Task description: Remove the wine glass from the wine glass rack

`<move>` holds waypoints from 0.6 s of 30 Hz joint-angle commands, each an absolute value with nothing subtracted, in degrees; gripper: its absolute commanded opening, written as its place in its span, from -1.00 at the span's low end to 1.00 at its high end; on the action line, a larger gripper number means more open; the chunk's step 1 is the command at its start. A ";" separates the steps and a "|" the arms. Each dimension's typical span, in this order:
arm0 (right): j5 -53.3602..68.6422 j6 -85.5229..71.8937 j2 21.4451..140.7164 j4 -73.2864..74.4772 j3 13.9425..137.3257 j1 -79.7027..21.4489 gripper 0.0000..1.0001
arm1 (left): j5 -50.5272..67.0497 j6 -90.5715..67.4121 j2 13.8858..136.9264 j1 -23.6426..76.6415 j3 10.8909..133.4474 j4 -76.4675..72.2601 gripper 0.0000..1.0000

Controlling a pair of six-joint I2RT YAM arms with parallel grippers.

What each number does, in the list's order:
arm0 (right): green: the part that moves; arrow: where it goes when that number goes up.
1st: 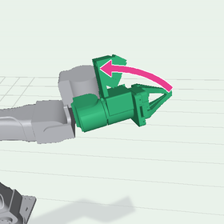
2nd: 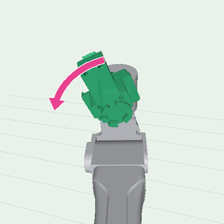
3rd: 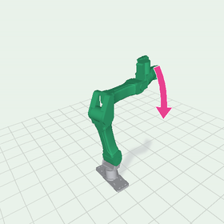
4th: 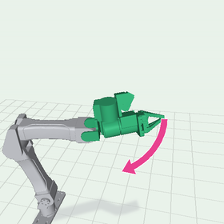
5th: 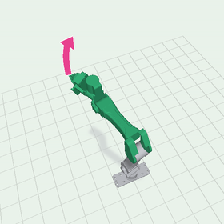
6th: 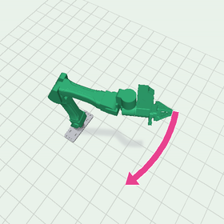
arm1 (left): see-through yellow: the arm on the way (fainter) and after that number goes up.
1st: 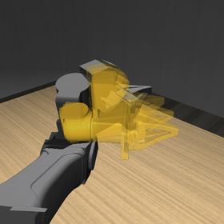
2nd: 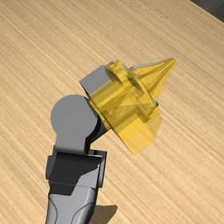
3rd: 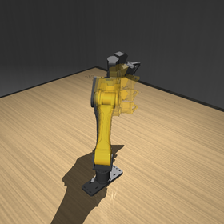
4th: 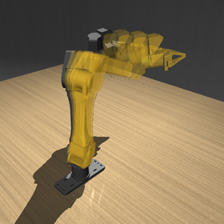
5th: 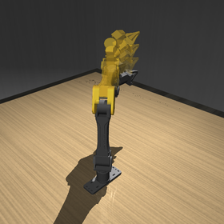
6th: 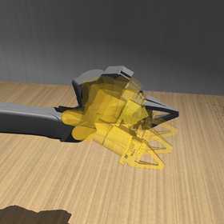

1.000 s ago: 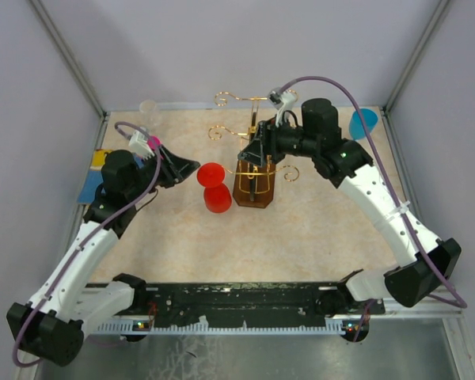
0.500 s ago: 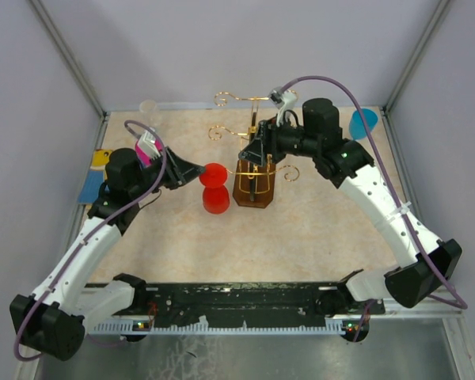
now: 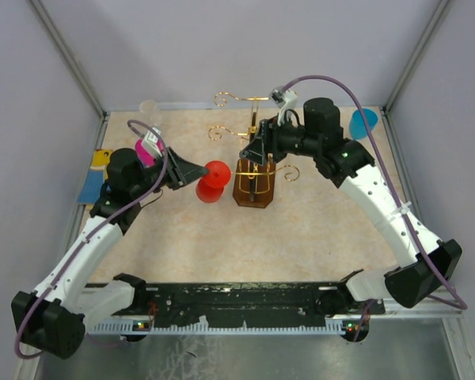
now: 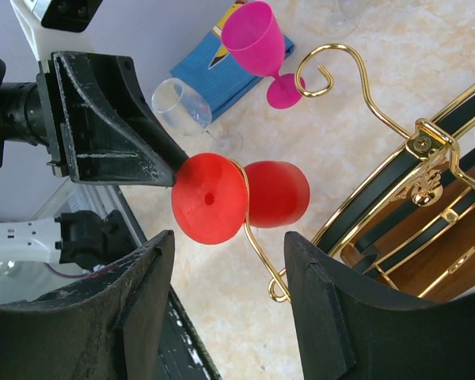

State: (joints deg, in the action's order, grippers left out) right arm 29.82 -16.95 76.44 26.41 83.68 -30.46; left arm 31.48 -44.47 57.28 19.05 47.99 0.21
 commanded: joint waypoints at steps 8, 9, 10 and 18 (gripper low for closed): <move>29.44 -16.16 73.65 24.44 86.68 -29.55 0.17 | 35.28 -46.99 59.98 19.54 46.77 -4.00 -0.20; 29.44 -16.17 73.65 24.43 86.66 -29.58 0.17 | 35.39 -46.96 60.14 19.59 46.91 -4.13 -0.20; 29.44 -16.17 73.66 24.43 86.66 -29.46 0.17 | 35.55 -46.94 60.42 19.64 47.05 -4.13 -0.21; 29.45 -16.00 73.30 24.64 86.63 -29.10 0.17 | 38.06 -47.36 61.71 19.95 48.60 -4.83 -0.78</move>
